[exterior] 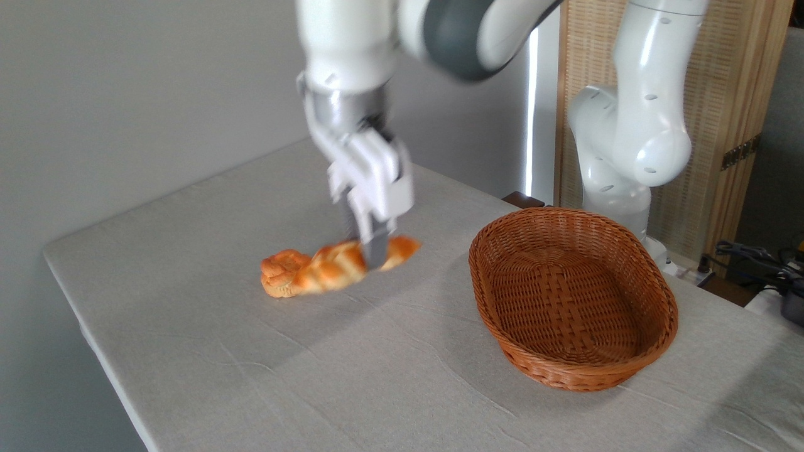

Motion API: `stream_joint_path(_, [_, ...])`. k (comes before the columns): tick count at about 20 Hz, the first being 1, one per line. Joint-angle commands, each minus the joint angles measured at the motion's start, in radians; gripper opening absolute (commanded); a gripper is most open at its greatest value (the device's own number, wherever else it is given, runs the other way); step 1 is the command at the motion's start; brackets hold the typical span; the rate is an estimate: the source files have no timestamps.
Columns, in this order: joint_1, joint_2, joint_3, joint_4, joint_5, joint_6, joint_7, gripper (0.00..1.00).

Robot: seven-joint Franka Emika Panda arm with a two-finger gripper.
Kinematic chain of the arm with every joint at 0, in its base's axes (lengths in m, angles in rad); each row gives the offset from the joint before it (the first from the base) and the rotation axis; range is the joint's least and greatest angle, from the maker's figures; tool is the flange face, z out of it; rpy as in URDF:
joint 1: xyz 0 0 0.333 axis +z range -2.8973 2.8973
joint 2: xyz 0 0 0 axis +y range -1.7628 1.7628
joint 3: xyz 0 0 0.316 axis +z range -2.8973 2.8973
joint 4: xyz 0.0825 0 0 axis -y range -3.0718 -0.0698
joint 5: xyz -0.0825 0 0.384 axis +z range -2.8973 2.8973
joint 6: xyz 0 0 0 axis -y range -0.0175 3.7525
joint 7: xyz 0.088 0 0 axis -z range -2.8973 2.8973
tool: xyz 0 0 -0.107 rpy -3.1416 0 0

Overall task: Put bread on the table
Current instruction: 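Lift the braided roll out of the basket and carry it beside the bun, then lower the braided roll onto the table and open the gripper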

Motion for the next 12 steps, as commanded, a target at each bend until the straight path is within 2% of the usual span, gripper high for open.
stream_joint_path(1, [-0.034,0.165,0.011,0.035,-0.025,0.114,-0.020,0.80])
stream_joint_path(2, [-0.039,0.172,0.012,0.034,-0.020,0.119,-0.020,0.95])
stream_joint_path(3, [-0.039,0.174,0.012,0.035,-0.023,0.123,-0.020,1.00])
stream_joint_path(12, [-0.039,0.203,0.006,0.032,-0.025,0.120,-0.024,1.00])
